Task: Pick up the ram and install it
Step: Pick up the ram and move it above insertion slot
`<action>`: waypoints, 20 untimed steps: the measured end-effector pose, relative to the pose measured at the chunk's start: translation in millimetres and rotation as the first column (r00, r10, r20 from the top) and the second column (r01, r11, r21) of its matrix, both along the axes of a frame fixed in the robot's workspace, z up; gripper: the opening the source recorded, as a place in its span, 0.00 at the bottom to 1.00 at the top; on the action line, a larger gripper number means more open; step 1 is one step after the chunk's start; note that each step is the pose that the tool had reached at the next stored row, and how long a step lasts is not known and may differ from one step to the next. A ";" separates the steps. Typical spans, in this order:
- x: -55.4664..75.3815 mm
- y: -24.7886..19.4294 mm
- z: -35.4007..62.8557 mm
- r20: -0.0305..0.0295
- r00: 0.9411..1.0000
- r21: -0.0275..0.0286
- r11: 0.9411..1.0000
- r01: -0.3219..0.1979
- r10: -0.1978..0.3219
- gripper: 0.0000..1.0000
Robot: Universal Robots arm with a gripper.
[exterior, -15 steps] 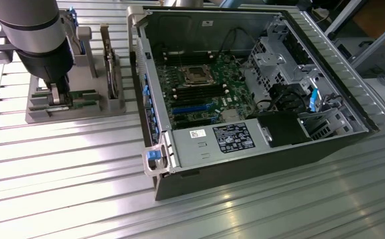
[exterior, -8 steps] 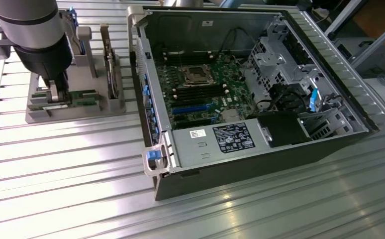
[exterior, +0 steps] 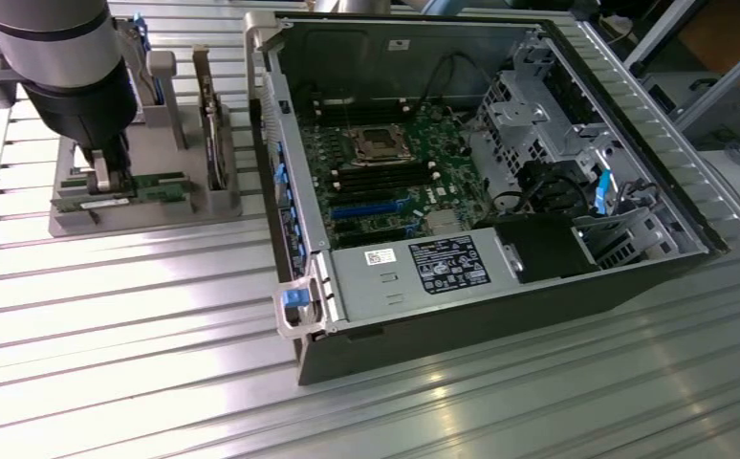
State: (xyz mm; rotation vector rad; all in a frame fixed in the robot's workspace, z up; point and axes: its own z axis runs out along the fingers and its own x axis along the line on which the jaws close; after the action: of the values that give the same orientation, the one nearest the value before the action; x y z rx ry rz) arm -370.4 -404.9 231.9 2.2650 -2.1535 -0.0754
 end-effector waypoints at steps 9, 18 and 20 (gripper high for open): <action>0.0 0.0 7.4 0.000 1.000 0.000 1.000 0.000 0.000 0.12; 0.0 0.0 15.5 0.000 1.000 0.000 1.000 0.000 0.000 0.12; 0.0 0.0 16.7 0.000 1.000 0.000 1.000 0.000 0.000 0.12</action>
State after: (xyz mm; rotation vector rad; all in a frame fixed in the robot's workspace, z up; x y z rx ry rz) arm -370.4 -404.9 248.6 2.2650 -2.1535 -0.0755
